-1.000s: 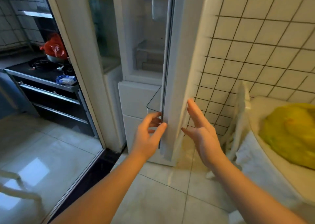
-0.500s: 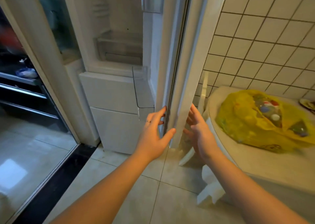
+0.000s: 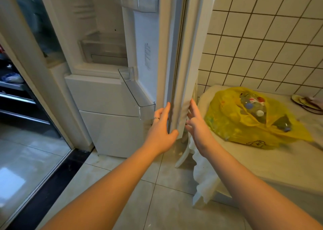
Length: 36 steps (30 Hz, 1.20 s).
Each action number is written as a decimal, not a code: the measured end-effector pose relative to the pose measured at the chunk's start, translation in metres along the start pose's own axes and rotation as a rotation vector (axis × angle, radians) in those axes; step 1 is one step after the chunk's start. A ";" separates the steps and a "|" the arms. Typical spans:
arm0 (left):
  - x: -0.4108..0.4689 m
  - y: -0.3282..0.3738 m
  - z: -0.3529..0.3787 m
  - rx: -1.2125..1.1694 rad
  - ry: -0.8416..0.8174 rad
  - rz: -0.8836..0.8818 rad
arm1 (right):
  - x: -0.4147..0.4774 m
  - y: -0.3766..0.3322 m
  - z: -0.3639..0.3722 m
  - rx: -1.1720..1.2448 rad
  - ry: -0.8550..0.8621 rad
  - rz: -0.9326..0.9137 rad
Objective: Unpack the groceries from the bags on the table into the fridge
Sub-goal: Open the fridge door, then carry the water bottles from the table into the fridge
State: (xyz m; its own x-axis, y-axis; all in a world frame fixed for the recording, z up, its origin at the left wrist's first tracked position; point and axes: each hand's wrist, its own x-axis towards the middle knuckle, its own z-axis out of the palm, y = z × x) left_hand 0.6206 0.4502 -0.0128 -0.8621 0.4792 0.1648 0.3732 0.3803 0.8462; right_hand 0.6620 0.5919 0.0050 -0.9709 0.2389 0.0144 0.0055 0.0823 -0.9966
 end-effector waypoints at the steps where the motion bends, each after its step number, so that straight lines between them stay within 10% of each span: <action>1: 0.000 0.001 0.002 -0.001 0.009 -0.005 | 0.000 -0.001 -0.001 -0.005 0.000 0.007; 10: -0.019 0.005 0.021 0.191 0.057 0.077 | -0.024 0.011 -0.028 -0.261 0.033 -0.115; 21: -0.034 -0.007 0.101 0.649 -0.120 0.246 | -0.076 0.071 -0.118 -1.213 0.090 -0.030; 36: 0.107 0.011 0.267 0.521 -0.272 0.240 | -0.042 0.100 -0.310 -1.386 0.250 0.187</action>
State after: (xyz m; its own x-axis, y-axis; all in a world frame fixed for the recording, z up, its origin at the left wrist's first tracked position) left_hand 0.6241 0.7167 -0.1212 -0.6410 0.7570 0.1266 0.7224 0.5393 0.4329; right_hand 0.7778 0.8904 -0.0699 -0.8635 0.5016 0.0526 0.4951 0.8628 -0.1021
